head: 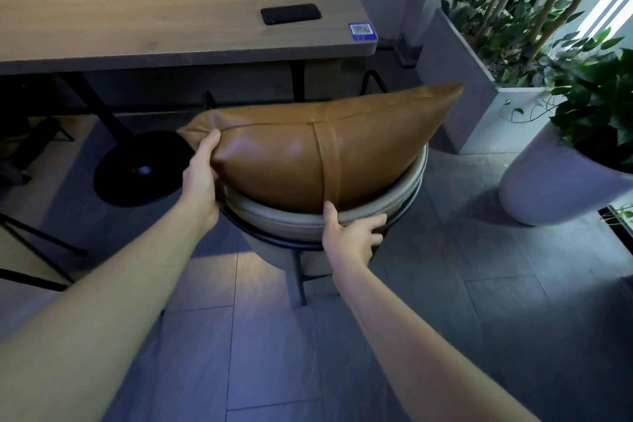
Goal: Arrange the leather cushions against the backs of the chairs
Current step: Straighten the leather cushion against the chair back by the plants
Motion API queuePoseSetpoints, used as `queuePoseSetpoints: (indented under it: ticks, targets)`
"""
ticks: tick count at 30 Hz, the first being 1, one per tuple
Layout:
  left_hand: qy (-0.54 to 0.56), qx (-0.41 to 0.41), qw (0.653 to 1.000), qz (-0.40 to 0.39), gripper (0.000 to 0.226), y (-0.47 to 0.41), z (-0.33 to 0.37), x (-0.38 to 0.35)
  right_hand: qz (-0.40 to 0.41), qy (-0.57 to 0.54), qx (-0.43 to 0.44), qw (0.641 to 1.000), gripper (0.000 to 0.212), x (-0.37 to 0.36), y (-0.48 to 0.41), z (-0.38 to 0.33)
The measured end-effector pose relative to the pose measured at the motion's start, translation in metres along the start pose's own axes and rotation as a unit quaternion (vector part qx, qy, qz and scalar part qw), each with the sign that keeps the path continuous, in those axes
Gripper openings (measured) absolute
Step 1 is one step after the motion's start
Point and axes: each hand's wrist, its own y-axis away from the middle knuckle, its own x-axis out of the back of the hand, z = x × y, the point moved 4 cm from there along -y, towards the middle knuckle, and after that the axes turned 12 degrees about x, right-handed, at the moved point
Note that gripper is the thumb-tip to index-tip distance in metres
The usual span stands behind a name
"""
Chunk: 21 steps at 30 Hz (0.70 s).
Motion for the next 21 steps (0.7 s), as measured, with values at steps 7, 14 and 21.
queuePoseSetpoints:
  ticks: [7, 14, 21]
  targets:
    - [0.008, -0.003, 0.999, 0.039, 0.107, 0.009, -0.003, -0.018, -0.065, 0.001, 0.012, 0.998, 0.11, -0.006, -0.01, -0.01]
    - [0.098, 0.122, 0.987, 0.027, 0.131, 0.042, -0.058, -0.065, -0.063, -0.094, -0.023, 0.993, 0.104, 0.051, -0.032, 0.0]
    - [0.111, 0.163, 0.98, 0.022, 0.119, 0.02, -0.04, -0.065, -0.089, 0.02, 0.028, 0.995, 0.123, 0.043, -0.048, -0.017]
